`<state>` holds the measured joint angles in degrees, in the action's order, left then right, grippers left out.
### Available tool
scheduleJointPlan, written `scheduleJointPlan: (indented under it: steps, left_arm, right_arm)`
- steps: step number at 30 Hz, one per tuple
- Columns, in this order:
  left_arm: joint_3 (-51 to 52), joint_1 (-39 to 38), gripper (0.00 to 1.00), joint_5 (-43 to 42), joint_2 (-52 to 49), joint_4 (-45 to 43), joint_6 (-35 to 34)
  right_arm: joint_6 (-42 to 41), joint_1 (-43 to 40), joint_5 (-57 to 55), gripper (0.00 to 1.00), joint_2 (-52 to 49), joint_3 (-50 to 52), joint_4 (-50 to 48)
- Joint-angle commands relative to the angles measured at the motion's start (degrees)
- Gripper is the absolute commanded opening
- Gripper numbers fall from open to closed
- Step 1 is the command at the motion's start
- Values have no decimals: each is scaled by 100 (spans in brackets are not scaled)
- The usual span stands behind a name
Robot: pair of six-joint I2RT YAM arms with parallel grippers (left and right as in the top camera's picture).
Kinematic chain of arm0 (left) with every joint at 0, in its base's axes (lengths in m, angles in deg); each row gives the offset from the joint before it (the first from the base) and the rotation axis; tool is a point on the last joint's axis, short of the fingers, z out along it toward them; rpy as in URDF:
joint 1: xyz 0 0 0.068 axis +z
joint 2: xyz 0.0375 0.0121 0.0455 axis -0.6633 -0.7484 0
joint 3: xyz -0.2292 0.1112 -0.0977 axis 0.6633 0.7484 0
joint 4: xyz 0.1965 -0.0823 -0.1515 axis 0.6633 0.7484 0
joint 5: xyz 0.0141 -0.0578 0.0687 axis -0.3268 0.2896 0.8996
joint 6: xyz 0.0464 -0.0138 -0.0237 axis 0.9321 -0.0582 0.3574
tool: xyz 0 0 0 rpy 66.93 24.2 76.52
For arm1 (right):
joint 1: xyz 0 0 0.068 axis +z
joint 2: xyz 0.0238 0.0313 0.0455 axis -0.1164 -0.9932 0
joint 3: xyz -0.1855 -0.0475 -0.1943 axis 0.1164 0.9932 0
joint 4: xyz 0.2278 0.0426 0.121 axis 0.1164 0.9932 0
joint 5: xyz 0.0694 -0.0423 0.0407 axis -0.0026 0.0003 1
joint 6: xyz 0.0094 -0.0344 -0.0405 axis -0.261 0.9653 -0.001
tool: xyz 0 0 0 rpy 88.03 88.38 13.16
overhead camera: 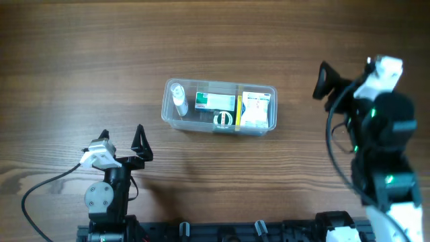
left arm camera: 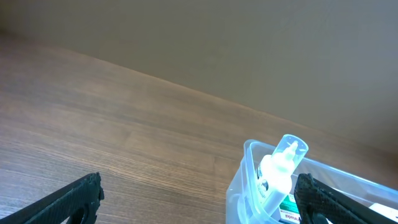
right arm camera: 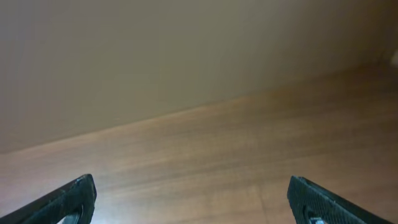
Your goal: Pack container
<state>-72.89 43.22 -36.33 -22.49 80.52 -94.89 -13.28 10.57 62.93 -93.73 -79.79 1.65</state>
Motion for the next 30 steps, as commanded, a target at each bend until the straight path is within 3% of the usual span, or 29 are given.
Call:
scheduleJointPlan:
  steps: [1, 10, 30]
  left_arm:
    - [17, 44, 100, -66, 61, 42, -9]
    - [17, 44, 100, -66, 61, 42, -9]
    - [17, 44, 100, -66, 61, 42, -9]
  right_arm:
    - [-199, 20, 81, 100, 723, 1027, -693]
    - [-387, 17, 81, 100, 2168, 2789, -2009]
    - [-660, -181, 83, 100, 3834, 4548, -3012]
